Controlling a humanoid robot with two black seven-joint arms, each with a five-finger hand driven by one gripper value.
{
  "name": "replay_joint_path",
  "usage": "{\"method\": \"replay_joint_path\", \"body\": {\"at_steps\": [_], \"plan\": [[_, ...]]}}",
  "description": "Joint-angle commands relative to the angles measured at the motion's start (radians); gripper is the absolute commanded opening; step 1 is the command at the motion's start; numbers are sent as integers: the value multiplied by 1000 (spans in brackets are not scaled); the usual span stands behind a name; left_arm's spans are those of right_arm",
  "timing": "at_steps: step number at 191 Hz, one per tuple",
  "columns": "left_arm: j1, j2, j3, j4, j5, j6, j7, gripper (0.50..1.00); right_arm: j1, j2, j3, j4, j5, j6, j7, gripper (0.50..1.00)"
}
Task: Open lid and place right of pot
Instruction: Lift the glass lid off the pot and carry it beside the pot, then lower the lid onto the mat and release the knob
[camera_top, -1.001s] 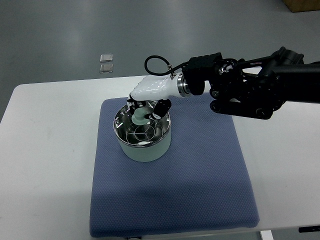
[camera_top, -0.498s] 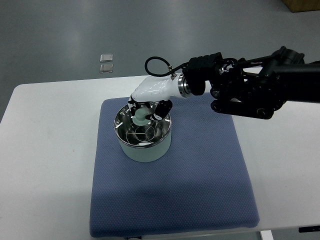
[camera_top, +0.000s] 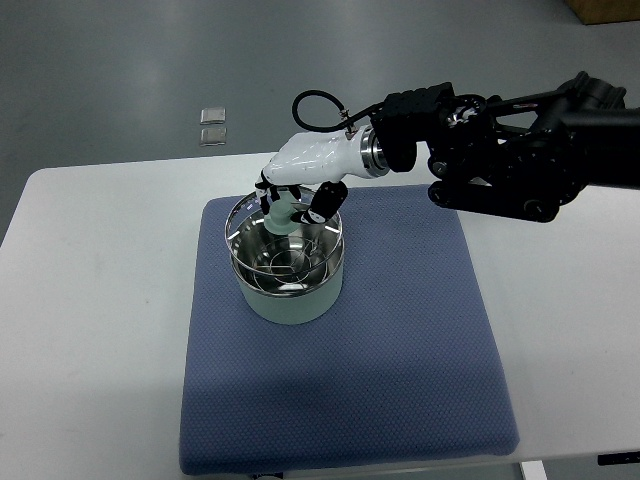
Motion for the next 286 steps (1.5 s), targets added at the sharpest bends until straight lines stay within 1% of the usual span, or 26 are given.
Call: {"method": "replay_joint_path", "body": {"at_steps": [1, 32, 33, 35, 67, 76, 77, 83, 95, 96, 104, 118, 119, 125, 134, 135, 141, 187, 188, 194, 204, 205, 207, 244, 247, 286], "plan": [[0, 0, 0, 0, 0, 0, 0, 1000, 12, -23, 2, 4, 2, 0, 1, 500], [0, 0, 0, 0, 0, 0, 2, 1000, 23, -51, 2, 8, 3, 0, 1, 500], [0, 0, 0, 0, 0, 0, 0, 1000, 25, -72, 2, 8, 3, 0, 1, 500], [0, 0, 0, 0, 0, 0, 0, 1000, 25, -79, 2, 8, 3, 0, 1, 500], [0, 0, 0, 0, 0, 0, 0, 1000, 17, -160, 2, 8, 3, 0, 5, 500], [0, 0, 0, 0, 0, 0, 0, 1000, 17, -160, 2, 8, 3, 0, 5, 500], [0, 0, 0, 0, 0, 0, 0, 1000, 12, -183, 1, 8, 3, 0, 8, 500], [0, 0, 0, 0, 0, 0, 0, 1000, 9, -206, -1, 8, 3, 0, 10, 500], [0, 0, 0, 0, 0, 0, 0, 1000, 8, -211, -1, 8, 2, 0, 10, 500], [0, 0, 0, 0, 0, 0, 0, 1000, -10, -233, -2, 8, -1, 0, 11, 500], [0, 0, 0, 0, 0, 0, 0, 1000, -29, -252, -2, 8, -4, 0, 16, 500], [0, 0, 0, 0, 0, 0, 0, 1000, -37, -260, -2, 8, -7, -2, 16, 500], [0, 0, 0, 0, 0, 0, 0, 1000, -47, -278, -4, 10, -23, -5, 17, 500], [0, 0, 0, 0, 0, 0, 0, 1000, -57, -287, -4, 8, -34, -7, 20, 500], [0, 0, 0, 0, 0, 0, 0, 1000, -57, -287, -4, 8, -34, -7, 21, 500], [0, 0, 0, 0, 0, 0, 0, 1000, -72, -306, -4, 8, -44, -10, 22, 500], [0, 0, 0, 0, 0, 0, 0, 1000, -80, -316, -4, 10, -46, -10, 24, 500], [0, 0, 0, 0, 0, 0, 0, 1000, -127, -343, -7, 10, -61, -17, 30, 500], [0, 0, 0, 0, 0, 0, 0, 1000, -147, -344, -10, 8, -69, -29, 31, 500], [0, 0, 0, 0, 0, 0, 0, 1000, -159, -343, -12, 8, -69, -40, 31, 500], [0, 0, 0, 0, 0, 0, 0, 1000, -159, -343, -12, 8, -69, -40, 31, 500], [0, 0, 0, 0, 0, 0, 0, 1000, -182, -341, -12, 8, -70, -53, 31, 500], [0, 0, 0, 0, 0, 0, 0, 1000, -187, -339, -12, 8, -70, -54, 31, 500], [0, 0, 0, 0, 0, 0, 0, 1000, -239, -324, -13, 8, -70, -66, 31, 500], [0, 0, 0, 0, 0, 0, 0, 1000, -261, -321, -13, 8, -70, -76, 31, 500], [0, 0, 0, 0, 0, 0, 0, 1000, -287, -301, -13, 8, -70, -77, 30, 500]]}}
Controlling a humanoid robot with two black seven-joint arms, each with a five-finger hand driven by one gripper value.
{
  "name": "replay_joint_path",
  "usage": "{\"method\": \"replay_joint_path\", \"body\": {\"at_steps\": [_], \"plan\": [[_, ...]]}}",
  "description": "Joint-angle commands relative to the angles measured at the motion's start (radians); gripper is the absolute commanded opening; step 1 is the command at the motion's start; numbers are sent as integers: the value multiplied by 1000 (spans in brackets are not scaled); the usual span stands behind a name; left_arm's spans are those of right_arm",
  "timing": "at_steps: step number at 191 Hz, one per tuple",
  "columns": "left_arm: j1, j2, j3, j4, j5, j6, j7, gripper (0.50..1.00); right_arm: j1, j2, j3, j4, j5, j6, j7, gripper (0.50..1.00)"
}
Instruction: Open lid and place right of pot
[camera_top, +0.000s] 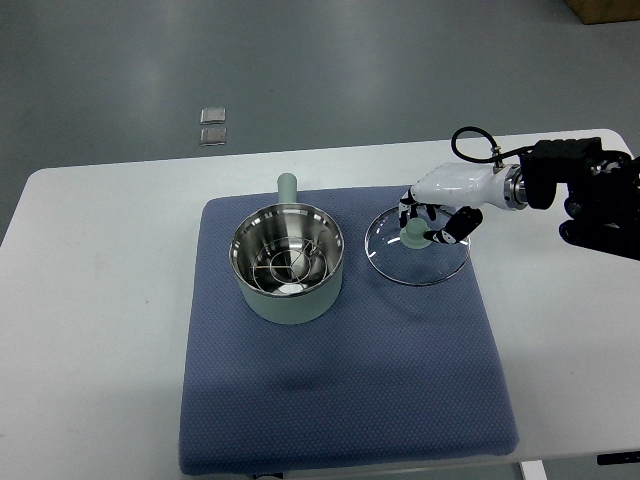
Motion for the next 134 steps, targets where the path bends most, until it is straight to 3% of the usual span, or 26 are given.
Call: {"method": "replay_joint_path", "body": {"at_steps": [1, 82, 84, 91, 101, 102, 104, 129, 130, 134], "plan": [[0, 0, 0, 0, 0, 0, 0, 1000, -13, 8, 0, 0, 0, -1, -1, 500], [0, 0, 0, 0, 0, 0, 0, 1000, -43, 8, 2, -7, 2, 1, -1, 500], [0, 0, 0, 0, 0, 0, 2, 1000, -43, 8, 3, -7, 2, 1, -1, 511], [0, 0, 0, 0, 0, 0, 0, 1000, -45, 5, 5, -7, 3, -1, -1, 643], [0, 0, 0, 0, 0, 0, 0, 1000, -45, 5, 5, -7, 3, -1, -1, 643], [0, 0, 0, 0, 0, 0, 0, 1000, -43, 2, 9, -7, 3, 1, 0, 743], [0, 0, 0, 0, 0, 0, 0, 1000, -43, 2, 11, -7, 5, 1, 0, 756], [0, 0, 0, 0, 0, 0, 0, 1000, -43, -7, 14, -9, 9, 5, 0, 797], [0, 0, 0, 0, 0, 0, 0, 1000, -43, -10, 15, -9, 14, 5, 2, 821], [0, 0, 0, 0, 0, 0, 0, 1000, -43, -10, 17, -9, 15, 7, 2, 823]]}}
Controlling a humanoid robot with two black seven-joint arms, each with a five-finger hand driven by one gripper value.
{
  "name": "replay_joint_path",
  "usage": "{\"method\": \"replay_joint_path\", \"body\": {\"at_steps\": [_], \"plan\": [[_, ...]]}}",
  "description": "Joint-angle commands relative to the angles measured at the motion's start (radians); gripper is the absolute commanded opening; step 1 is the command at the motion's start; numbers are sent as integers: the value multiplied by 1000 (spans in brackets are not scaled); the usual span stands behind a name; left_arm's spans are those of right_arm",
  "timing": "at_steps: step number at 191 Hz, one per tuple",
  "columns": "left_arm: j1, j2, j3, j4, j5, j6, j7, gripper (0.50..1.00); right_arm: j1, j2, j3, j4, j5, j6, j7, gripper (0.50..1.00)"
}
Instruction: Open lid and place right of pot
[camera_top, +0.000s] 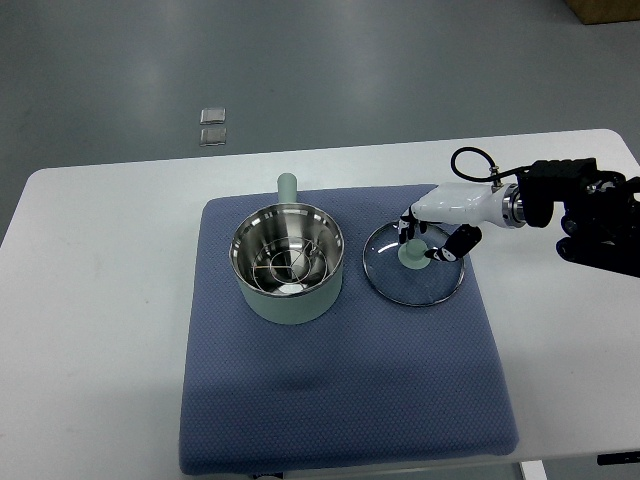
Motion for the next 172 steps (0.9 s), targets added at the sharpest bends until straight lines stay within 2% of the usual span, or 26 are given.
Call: {"method": "replay_joint_path", "body": {"at_steps": [1, 19, 41, 54, 84, 93, 94, 96, 106, 116, 117, 119, 141, 142, 152, 162, 163, 172], "plan": [[0, 0, 0, 0, 0, 0, 0, 1000, 1, -7, 5, -1, 8, 4, 2, 823], [0, 0, 0, 0, 0, 0, 0, 1000, 2, -12, 29, -2, 12, 7, 3, 848], [0, 0, 0, 0, 0, 0, 0, 1000, 1, -22, 66, -2, 14, 13, 3, 848], [0, 0, 0, 0, 0, 0, 0, 1000, -2, -48, 141, -5, 78, 40, 3, 848], [0, 0, 0, 0, 0, 0, 0, 1000, -33, -61, 278, -31, 313, 31, -3, 846], [0, 0, 0, 0, 0, 0, 0, 1000, -33, -61, 278, -31, 313, 31, -3, 846], [0, 0, 0, 0, 0, 0, 0, 1000, -56, -56, 352, -54, 415, 22, -8, 846], [0, 0, 0, 0, 0, 0, 0, 1000, -64, -55, 373, -61, 439, 21, -9, 846], [0, 0, 0, 0, 0, 0, 0, 1000, -111, -45, 460, -82, 532, 13, -14, 846], [0, 0, 0, 0, 0, 0, 0, 1000, -111, -45, 460, -82, 532, 13, -14, 846], [0, 0, 0, 0, 0, 0, 0, 1000, -158, -32, 545, -97, 596, 10, -15, 844], [0, 0, 0, 0, 0, 0, 0, 1000, -166, -30, 563, -100, 609, 10, -15, 844], [0, 0, 0, 0, 0, 0, 0, 1000, -219, -9, 655, -111, 652, -1, -18, 844], [0, 0, 0, 0, 0, 0, 0, 1000, -260, 20, 728, -119, 681, -16, -21, 844], [0, 0, 0, 0, 0, 0, 0, 1000, -303, 45, 808, -128, 713, -27, -23, 846], [0, 0, 0, 0, 0, 0, 0, 1000, -303, 45, 808, -128, 713, -27, -23, 846], [0, 0, 0, 0, 0, 0, 0, 1000, -346, 76, 884, -140, 750, -33, -23, 846], [0, 0, 0, 0, 0, 0, 0, 1000, -378, 100, 951, -146, 779, -39, -24, 846]]}}
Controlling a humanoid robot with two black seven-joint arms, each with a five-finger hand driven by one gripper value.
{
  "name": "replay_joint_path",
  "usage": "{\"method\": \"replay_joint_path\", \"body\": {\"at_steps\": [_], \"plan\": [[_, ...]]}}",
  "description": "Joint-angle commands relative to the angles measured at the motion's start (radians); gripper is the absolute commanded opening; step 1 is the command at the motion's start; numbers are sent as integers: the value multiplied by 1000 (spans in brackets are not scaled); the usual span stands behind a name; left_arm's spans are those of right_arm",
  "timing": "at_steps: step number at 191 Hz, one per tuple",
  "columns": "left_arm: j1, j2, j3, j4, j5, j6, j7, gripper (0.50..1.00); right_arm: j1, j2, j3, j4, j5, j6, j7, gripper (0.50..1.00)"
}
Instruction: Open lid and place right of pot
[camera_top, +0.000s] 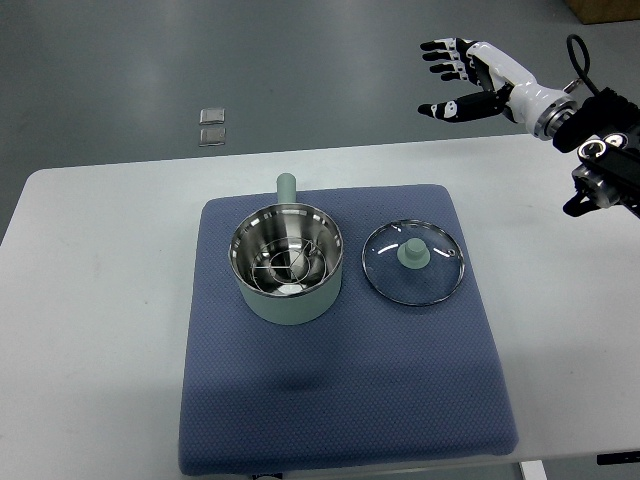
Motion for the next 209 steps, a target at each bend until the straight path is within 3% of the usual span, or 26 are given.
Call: {"method": "replay_joint_path", "body": {"at_steps": [1, 36, 41, 61, 62, 68, 82, 114, 163, 209], "plan": [[0, 0, 0, 0, 0, 0, 0, 1000, -93, 67, 174, -21, 78, -16, -2, 844], [0, 0, 0, 0, 0, 0, 0, 1000, -173, 139, 361, -44, 121, -17, -30, 850], [0, 0, 0, 0, 0, 0, 0, 1000, -219, 191, 464, -44, 121, -17, -56, 897], [0, 0, 0, 0, 0, 0, 0, 1000, -248, 230, 533, -44, 121, -16, -68, 905], [0, 0, 0, 0, 0, 0, 0, 1000, -274, 259, 580, -44, 121, -10, -80, 927], [0, 0, 0, 0, 0, 0, 0, 1000, -288, 270, 599, -44, 121, -7, -88, 930], [0, 0, 0, 0, 0, 0, 0, 1000, -297, 273, 607, -44, 121, -5, -91, 930], [0, 0, 0, 0, 0, 0, 0, 1000, -359, 271, 666, -44, 122, 110, -131, 934], [0, 0, 0, 0, 0, 0, 0, 1000, -409, 273, 732, -49, 121, 204, -136, 940], [0, 0, 0, 0, 0, 0, 0, 1000, -435, 288, 732, -47, 121, 201, -123, 940]]}}
